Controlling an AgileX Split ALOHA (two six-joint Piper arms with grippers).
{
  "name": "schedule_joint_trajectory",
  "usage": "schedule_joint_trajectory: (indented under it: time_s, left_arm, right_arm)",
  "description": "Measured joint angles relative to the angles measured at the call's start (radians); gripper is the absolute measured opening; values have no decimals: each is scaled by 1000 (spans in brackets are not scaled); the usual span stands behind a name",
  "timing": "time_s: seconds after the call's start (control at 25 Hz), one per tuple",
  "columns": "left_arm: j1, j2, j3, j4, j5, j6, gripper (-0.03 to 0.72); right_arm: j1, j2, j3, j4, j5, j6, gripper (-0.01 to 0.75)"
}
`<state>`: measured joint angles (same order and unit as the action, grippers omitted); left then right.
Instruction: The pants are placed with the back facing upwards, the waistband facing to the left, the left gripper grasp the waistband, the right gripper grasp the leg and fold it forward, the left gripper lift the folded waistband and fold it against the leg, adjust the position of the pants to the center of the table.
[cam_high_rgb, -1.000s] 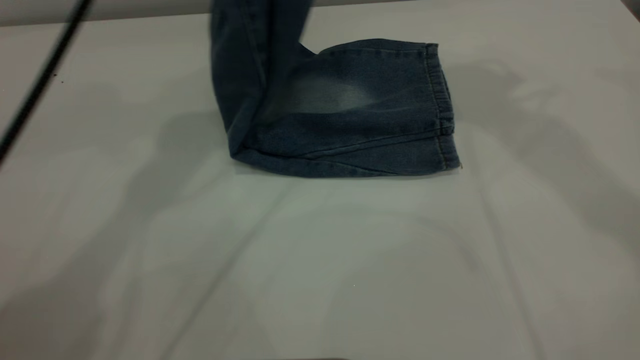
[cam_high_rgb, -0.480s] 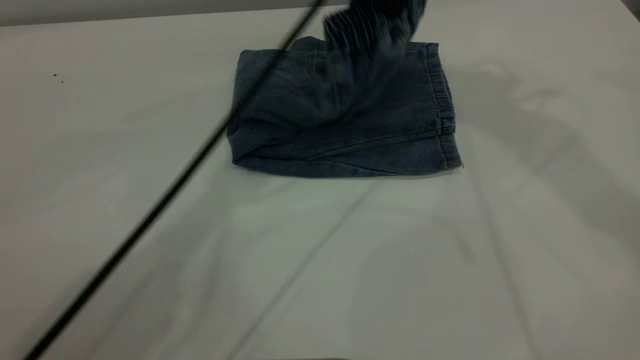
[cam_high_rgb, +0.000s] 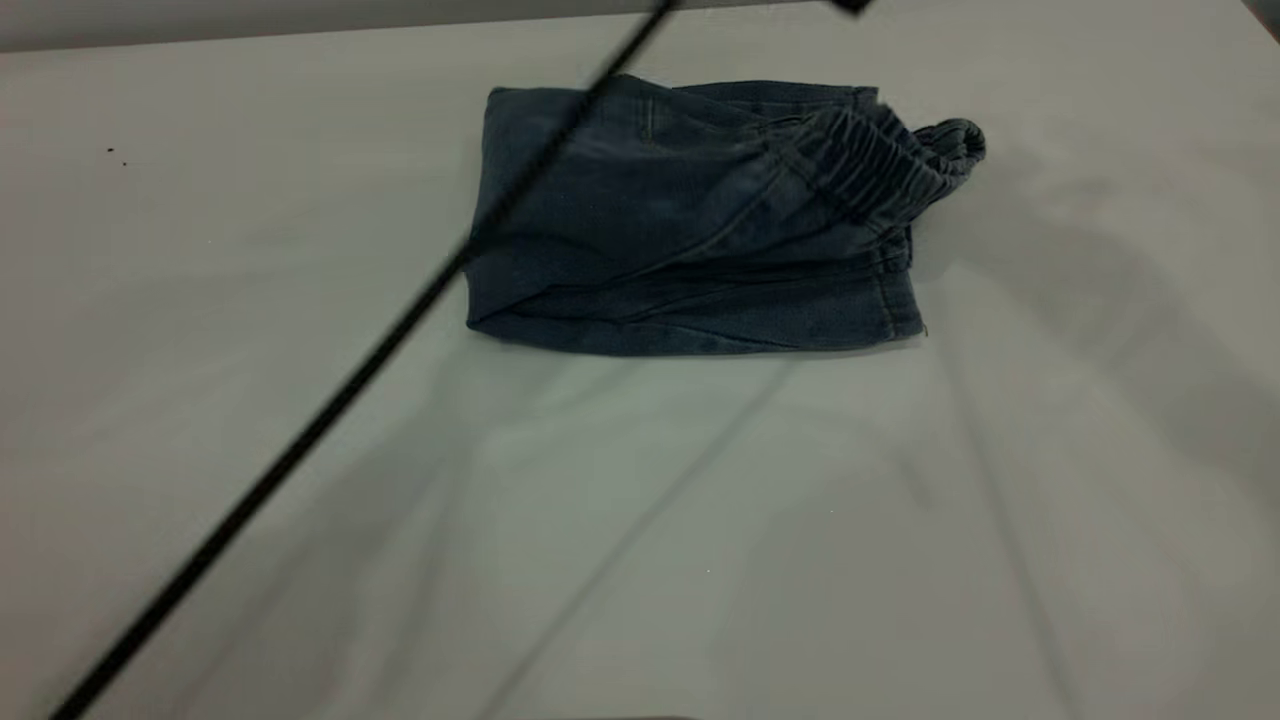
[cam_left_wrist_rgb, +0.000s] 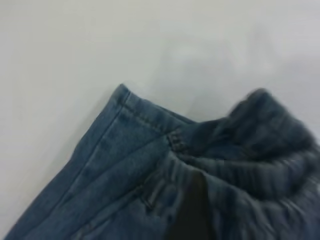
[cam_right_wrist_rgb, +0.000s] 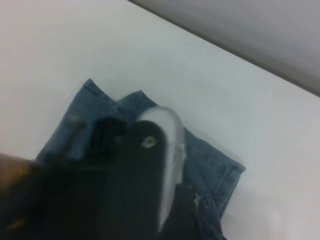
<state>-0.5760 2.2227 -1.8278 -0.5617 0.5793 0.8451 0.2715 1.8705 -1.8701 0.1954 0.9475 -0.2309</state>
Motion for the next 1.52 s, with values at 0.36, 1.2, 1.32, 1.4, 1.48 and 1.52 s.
schedule_joint_trajectory:
  time_s: [0.36, 1.2, 1.32, 1.4, 1.48, 1.52]
  left_arm:
    - [3, 9, -6, 404, 303, -217, 584]
    - [3, 270, -6, 282, -183, -279, 585]
    - [9, 280, -11, 300, -139, -279, 585]
    - [12, 280, -16, 316, -100, -286, 585]
    - [12, 275, -20, 335, -43, -309, 585]
    - [12, 270, -20, 348, -13, -323, 585]
  right_arm:
    - [0, 0, 0, 1, 18, 0, 560]
    - [0, 0, 0, 6, 22, 0, 560]
    - [0, 0, 0, 6, 22, 0, 560]
    - [0, 0, 0, 6, 22, 0, 560]
    - [0, 0, 0, 6, 23, 0, 560]
    - [0, 0, 0, 6, 23, 0, 560]
